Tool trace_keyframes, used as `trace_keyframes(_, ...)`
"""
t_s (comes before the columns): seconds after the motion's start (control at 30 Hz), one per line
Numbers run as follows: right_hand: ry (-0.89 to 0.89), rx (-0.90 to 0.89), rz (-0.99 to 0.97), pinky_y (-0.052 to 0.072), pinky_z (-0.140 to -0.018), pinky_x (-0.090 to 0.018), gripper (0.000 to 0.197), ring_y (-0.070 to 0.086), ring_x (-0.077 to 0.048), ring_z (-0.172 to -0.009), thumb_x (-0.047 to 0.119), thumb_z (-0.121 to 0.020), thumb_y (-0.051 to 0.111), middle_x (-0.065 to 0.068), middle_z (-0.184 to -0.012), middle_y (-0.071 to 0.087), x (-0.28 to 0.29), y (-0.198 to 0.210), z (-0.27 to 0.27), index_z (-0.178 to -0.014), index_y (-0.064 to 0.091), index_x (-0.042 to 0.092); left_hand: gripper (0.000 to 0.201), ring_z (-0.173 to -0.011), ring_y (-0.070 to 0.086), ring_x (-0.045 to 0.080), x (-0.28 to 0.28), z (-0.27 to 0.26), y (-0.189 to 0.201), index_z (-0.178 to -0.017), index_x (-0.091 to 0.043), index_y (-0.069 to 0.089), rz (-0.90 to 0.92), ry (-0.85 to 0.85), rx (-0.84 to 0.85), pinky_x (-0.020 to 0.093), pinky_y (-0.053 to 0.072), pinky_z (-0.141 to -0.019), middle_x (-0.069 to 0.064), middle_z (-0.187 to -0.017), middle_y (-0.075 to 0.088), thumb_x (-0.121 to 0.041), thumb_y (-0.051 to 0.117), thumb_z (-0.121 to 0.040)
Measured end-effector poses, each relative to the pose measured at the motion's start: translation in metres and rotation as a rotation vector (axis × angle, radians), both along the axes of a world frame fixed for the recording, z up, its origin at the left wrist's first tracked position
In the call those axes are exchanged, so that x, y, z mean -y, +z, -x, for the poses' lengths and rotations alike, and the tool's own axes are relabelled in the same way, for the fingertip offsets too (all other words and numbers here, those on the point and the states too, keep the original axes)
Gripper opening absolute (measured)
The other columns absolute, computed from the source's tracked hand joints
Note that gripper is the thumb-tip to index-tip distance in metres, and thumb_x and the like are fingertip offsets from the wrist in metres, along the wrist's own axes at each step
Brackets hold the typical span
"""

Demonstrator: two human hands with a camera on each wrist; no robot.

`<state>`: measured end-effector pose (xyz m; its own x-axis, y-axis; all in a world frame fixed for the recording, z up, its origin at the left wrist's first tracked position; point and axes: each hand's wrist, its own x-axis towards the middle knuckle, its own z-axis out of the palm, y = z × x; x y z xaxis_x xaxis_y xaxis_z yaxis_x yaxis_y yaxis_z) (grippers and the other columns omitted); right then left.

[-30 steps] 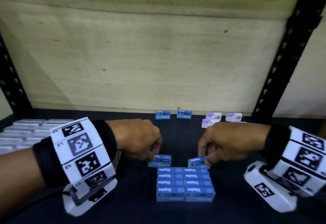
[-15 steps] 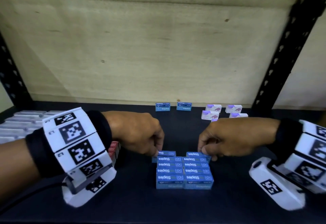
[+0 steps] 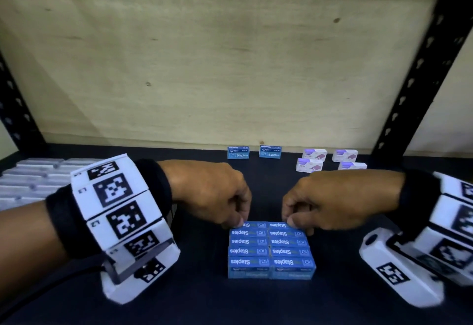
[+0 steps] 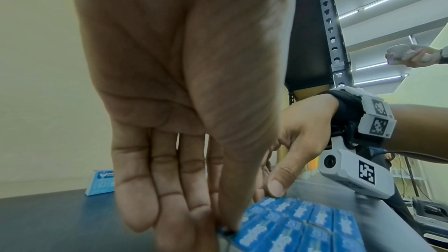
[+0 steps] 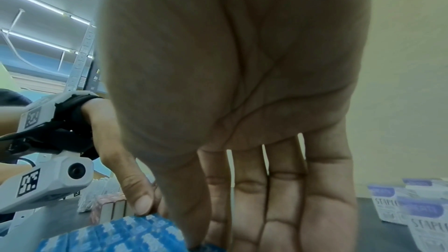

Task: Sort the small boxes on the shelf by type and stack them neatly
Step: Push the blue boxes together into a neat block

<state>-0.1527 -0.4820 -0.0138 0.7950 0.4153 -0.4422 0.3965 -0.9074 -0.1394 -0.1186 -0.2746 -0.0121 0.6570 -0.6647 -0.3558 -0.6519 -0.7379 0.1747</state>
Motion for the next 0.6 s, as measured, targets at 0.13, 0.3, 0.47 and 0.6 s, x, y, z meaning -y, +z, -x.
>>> trace_keyframes(0.13,-0.035,0.049,0.037,0.049,-0.077,-0.020,0.017,0.060,0.003,-0.072,0.044,-0.097,0.052,0.014,-0.085,0.073,-0.001,0.011,-0.014,-0.096,0.065,0.033,0.016,-0.075,0.060,-0.001,0.004,-0.013,0.006,-0.097,-0.029,0.070,-0.001,0.041,0.068,0.017,0.046,-0.070,-0.016,-0.083,0.070,-0.043,0.063,-0.091)
trace_keyframes(0.3,-0.074,0.241,0.094,0.052,-0.085,-0.032,0.020,0.064,-0.011,-0.086,0.045,-0.094,0.058,0.010,-0.093,0.070,0.003,0.025,-0.055,-0.101,0.067,0.029,0.020,-0.091,0.061,0.011,0.012,-0.049,0.018,-0.100,-0.030,0.069,-0.023,0.098,0.255,0.032,0.051,-0.083,-0.014,-0.092,0.065,-0.046,0.063,-0.090)
trace_keyframes(0.47,-0.152,0.336,0.171,0.048,-0.079,-0.030,0.021,0.062,-0.015,-0.089,0.040,-0.093,0.063,0.008,-0.099,0.069,0.011,0.030,-0.107,-0.109,0.067,0.028,0.031,-0.100,0.057,0.017,0.021,-0.095,0.022,-0.116,-0.031,0.063,-0.103,0.176,0.371,0.032,0.043,-0.077,-0.011,-0.099,0.056,-0.049,0.062,-0.090)
trace_keyframes(0.6,-0.181,0.332,0.223,0.039,-0.078,-0.027,0.030,0.053,-0.015,-0.092,0.034,-0.094,0.065,0.008,-0.101,0.057,0.014,0.029,-0.138,-0.121,0.064,0.020,0.039,-0.103,0.057,0.019,0.025,-0.127,0.020,-0.124,-0.026,0.059,-0.148,0.230,0.350,0.031,0.042,-0.077,-0.006,-0.112,0.060,-0.046,0.064,-0.091)
